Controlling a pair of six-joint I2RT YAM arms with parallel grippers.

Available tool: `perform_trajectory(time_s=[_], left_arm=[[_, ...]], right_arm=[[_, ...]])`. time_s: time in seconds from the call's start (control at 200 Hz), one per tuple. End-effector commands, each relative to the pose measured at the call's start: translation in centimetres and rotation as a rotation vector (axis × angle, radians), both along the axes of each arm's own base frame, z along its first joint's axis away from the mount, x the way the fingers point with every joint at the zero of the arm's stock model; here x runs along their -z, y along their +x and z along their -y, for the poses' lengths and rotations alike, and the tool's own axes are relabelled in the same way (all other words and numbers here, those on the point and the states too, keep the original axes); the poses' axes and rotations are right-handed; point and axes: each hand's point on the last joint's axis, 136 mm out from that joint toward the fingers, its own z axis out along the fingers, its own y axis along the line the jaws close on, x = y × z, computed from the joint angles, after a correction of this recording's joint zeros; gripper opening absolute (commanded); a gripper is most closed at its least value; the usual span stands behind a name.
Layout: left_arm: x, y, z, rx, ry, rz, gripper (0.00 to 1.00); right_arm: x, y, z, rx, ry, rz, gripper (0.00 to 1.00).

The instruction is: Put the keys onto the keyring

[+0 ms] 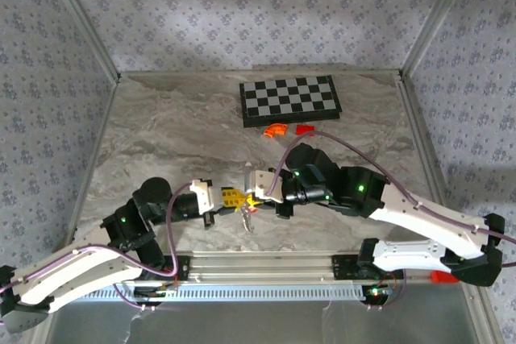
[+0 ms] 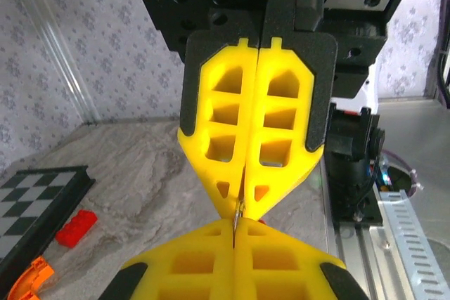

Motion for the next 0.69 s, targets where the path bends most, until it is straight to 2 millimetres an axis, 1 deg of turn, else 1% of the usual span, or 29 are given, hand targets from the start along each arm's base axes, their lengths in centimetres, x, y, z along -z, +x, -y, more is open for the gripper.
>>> perform_trajectory(time_s=[0.0,0.045,0.115,0.285,0.315,0.41,0.44,0.48,0.565,0.58,0.635,0.66,0.69], left_arm=[[-4.4,-1.1,-0.5,0.048,-0.193,0.045,0.0],[-5.1,-1.4,-0.4,0.069,-0.233,0.051,0.0],[-5.9,-1.9,-0.3,0.106,-0.28,0.056,0.0],[-6.4,-2.5,0.3,0.164,-0.321,0.047,0.0],[-6.5,-2.5,0.3,0.169,-0.329,0.047,0.0],[-6.6,-2.5,0.3,0.172,-0.347,0.041,0.0],[-6.4,-2.4,0.4,0.165,-0.334,0.036,0.0],[-6.0,-2.0,0.5,0.145,-0.306,0.029,0.0],[-4.5,-1.0,0.7,0.082,-0.196,0.017,0.0],[-4.0,-0.8,0.7,0.069,-0.167,0.013,0.0],[-2.9,0.0,0.4,0.015,-0.073,0.017,0.06],[-2.6,0.2,0.3,0.0,-0.038,0.022,0.08],[-1.8,0.3,0.2,-0.011,0.017,0.021,0.1]], right_arm=[[-1.2,-1.0,-0.1,-0.033,0.089,-0.01,0.09],[-1.5,-1.2,-0.2,-0.039,0.111,-0.021,0.13],[-1.6,-1.4,-0.3,-0.045,0.125,-0.027,0.14],[-2.5,-1.7,-0.1,-0.056,0.197,-0.035,0.14],[-2.6,-1.7,0.0,-0.052,0.205,-0.034,0.12],[-2.9,-1.5,0.3,-0.043,0.225,-0.019,0.02],[-3.0,-1.3,0.5,-0.034,0.224,-0.015,0.0],[-2.9,-1.2,0.6,-0.026,0.214,-0.011,0.0],[-2.5,-0.6,0.8,0.003,0.158,-0.025,0.0],[-2.6,-0.5,0.8,0.009,0.151,-0.024,0.0],[-1.9,-0.3,1.0,0.013,0.079,-0.032,0.0],[-1.6,-0.3,1.0,0.011,0.049,-0.032,0.0],[-1.1,-0.2,1.0,0.007,0.013,-0.033,0.0]])
